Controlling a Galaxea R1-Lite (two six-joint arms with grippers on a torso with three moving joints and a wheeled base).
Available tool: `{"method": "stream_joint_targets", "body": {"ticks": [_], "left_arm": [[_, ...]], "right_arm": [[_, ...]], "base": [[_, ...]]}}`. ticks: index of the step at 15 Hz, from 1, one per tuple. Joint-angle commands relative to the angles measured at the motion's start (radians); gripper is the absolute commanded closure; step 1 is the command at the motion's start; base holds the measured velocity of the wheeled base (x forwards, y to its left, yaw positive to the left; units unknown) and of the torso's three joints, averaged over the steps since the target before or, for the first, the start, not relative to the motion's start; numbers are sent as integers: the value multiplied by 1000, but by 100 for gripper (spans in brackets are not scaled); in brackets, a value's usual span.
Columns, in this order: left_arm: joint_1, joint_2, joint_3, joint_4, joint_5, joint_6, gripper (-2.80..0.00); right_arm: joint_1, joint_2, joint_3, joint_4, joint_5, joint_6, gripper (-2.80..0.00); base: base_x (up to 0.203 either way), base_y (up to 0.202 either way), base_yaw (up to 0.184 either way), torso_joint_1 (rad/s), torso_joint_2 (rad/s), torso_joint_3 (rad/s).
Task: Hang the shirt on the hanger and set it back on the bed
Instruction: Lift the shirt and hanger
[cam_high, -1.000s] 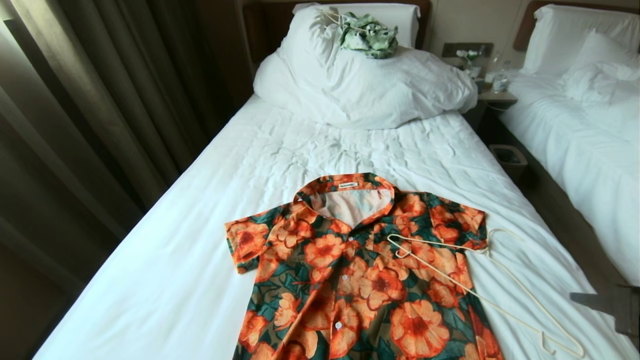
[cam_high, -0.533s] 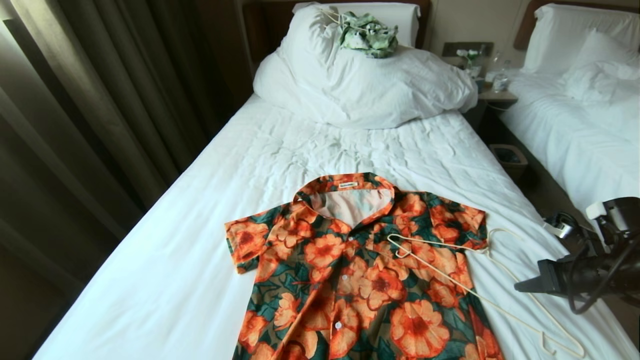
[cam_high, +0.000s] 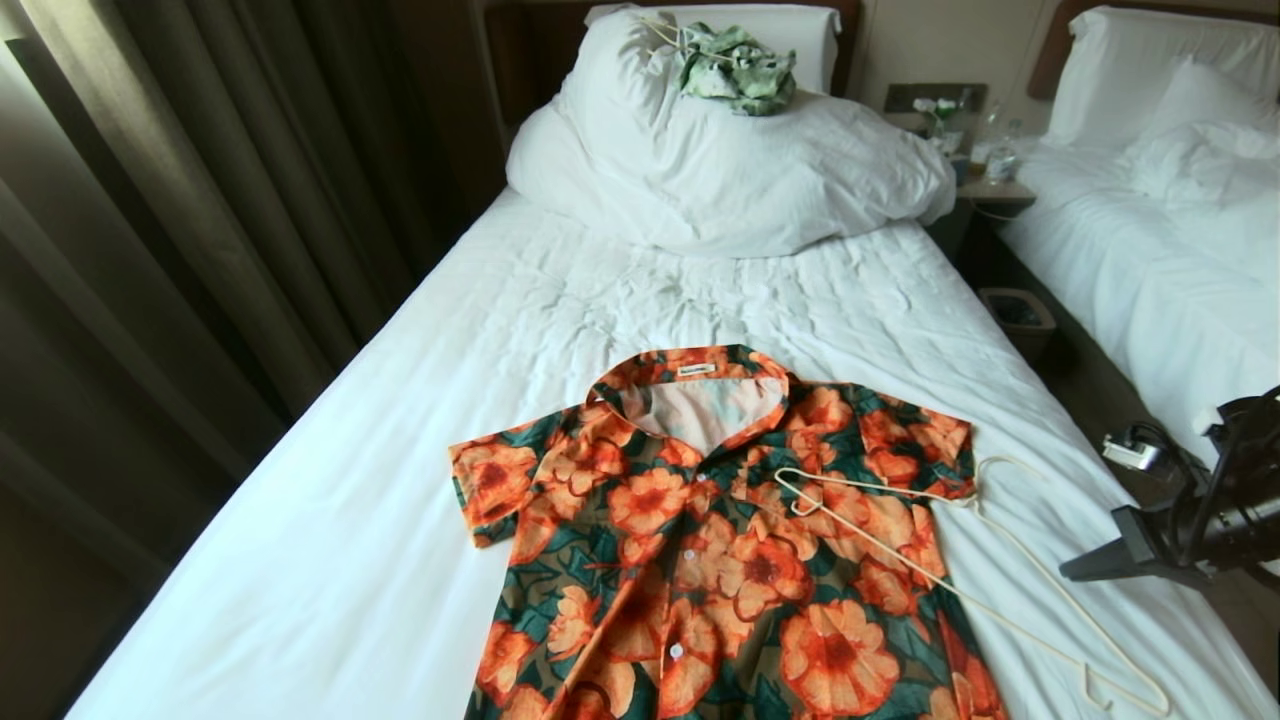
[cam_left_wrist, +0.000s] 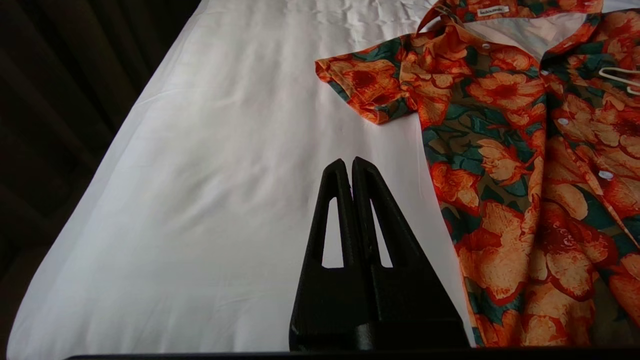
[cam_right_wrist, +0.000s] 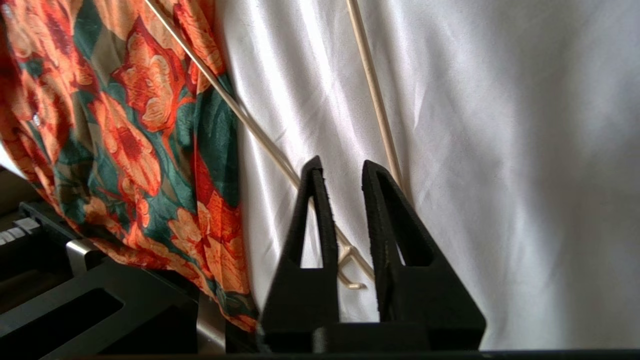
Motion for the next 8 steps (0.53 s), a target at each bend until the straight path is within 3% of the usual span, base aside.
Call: {"method": "stream_joint_targets", "body": {"ticks": [1,3,6,8], "left_arm": [[0,-1,0,0,0,1,0],[0,-1,0,0,0,1,0],[1,-1,0,0,0,1,0],[0,-1,0,0,0,1,0]], "right_arm": [[-52,30,-79,83,43,-31,-280],[-75,64,-98,66,83,-46,-280],[-103,134,-101,64,157,-163,-280],[-119,173,-99,66,324,-233,-280]], "base": [[0,0,0,0,0,0],[0,0,0,0,0,0],[0,0,0,0,0,0],[0,0,0,0,0,0]]}}
